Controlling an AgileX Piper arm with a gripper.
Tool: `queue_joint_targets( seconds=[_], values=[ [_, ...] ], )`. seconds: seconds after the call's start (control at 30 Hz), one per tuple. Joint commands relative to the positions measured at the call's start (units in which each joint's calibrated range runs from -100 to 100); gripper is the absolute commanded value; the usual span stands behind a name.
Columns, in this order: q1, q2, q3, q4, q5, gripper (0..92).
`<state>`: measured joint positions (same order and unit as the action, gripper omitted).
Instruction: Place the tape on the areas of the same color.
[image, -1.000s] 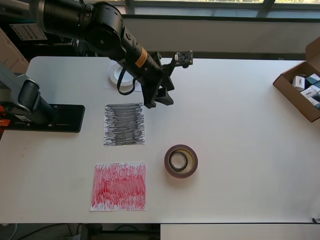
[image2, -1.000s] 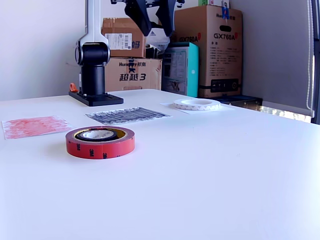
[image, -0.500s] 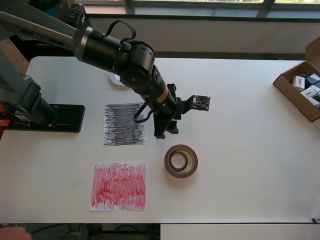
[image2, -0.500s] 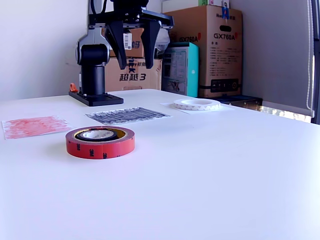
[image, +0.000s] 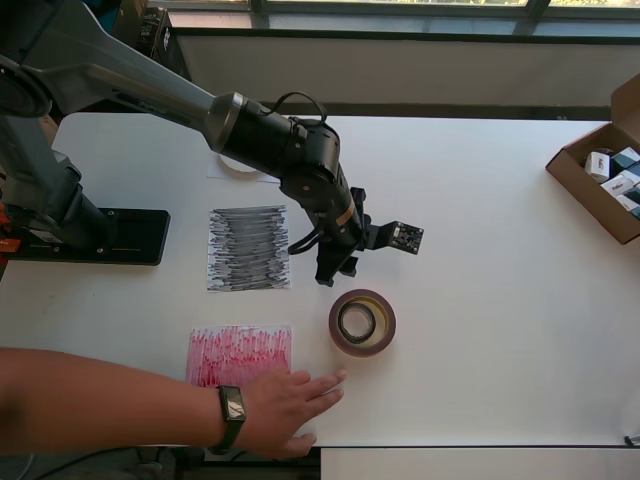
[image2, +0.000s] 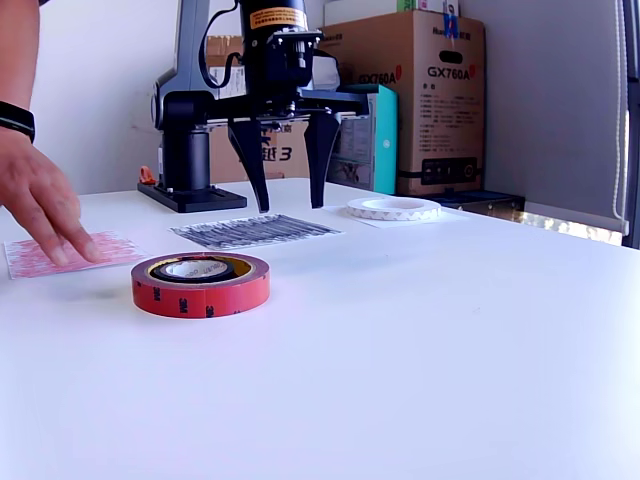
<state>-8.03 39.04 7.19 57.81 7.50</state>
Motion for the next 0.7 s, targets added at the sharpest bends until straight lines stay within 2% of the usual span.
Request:
queue_joint_targets(
  seconds=[0.0,0.13,0.67],
  values=[
    [-0.71,2.03,-0.97,0.61,2.17,52.7],
    [-1.11,4.09,-3.97,1.03,4.47,52.7],
    [0.94,5.11,-5.97,1.29,4.88,52.7]
  ],
)
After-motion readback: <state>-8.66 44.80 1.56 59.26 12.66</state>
